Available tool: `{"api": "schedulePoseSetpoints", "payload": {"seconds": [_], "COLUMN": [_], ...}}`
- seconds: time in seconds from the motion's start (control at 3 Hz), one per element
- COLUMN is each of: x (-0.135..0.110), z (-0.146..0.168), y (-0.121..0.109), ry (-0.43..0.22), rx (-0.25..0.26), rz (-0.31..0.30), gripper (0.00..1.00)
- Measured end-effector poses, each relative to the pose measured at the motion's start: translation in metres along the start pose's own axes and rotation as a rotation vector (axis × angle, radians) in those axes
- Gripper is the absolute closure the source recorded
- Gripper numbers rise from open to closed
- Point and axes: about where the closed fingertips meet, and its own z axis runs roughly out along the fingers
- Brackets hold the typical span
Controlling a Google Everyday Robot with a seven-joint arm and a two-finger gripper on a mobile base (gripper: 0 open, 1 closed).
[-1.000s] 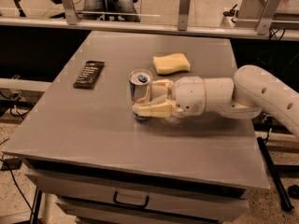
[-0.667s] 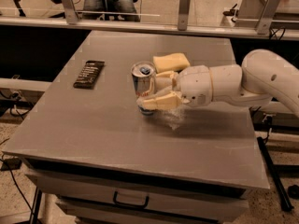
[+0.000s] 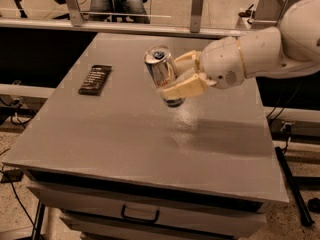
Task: Knock redbull can over
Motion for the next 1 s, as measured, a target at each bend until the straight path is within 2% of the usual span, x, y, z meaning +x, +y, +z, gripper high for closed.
{"api": "schedulePoseSetpoints", "payload": {"seconds": [0.33,0.67,1.0], "x": [-0.014,-0.027,-0.017], "z": [-0.013,-0.023,-0.025], "y": [-0.006,-0.004,0.001], "ry": [0.229,0.507,0.760], "rx": [0.040,0.089,0.073], "rz": [-0.051,-0.111,-0.143], "gripper": [1.00,1.00,1.00]}}
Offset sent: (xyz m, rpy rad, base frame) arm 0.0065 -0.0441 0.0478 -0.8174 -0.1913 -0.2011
